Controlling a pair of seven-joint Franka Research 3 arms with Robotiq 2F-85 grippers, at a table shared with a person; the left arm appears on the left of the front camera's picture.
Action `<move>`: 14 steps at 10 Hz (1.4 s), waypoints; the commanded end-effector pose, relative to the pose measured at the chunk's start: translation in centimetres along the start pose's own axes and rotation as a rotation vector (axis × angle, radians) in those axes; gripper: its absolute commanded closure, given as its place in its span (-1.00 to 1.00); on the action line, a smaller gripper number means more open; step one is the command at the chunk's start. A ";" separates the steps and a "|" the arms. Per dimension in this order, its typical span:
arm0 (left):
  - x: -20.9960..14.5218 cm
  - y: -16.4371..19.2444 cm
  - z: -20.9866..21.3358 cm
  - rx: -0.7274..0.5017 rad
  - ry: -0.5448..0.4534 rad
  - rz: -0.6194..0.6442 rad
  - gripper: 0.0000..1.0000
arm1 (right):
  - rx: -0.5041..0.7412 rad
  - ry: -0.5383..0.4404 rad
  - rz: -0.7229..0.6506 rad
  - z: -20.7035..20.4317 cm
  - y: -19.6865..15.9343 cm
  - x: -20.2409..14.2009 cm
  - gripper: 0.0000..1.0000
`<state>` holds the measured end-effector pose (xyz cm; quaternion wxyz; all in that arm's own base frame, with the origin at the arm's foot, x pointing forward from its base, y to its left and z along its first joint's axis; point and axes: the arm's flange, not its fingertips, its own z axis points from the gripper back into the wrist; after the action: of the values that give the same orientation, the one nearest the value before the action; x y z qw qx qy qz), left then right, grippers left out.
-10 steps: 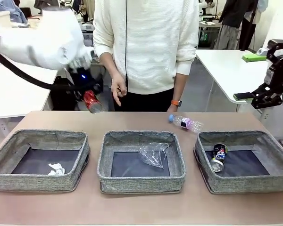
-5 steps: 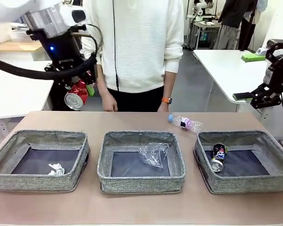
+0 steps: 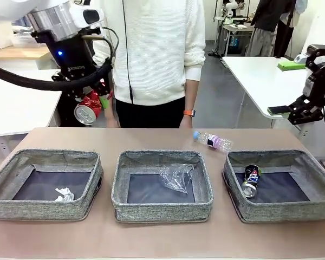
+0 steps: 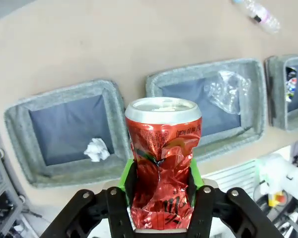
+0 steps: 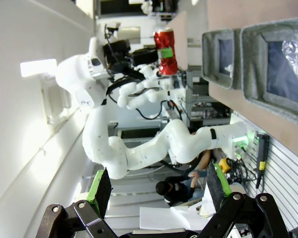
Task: Sort the waste into the appropriate baskets.
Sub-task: Pick up the waste item pointed out by the person.
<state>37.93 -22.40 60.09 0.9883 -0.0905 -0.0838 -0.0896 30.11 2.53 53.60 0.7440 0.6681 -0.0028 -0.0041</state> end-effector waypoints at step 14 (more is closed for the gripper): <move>0.4 -20.9 14.8 0.015 0.114 0.088 0.03 | 0.023 0.000 0.014 0.0 0.2 0.0 -1.00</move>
<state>33.01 -39.89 77.39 0.9956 -0.0792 -0.0149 -0.0482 30.11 2.51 53.59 0.7440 0.6682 -0.0028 -0.0044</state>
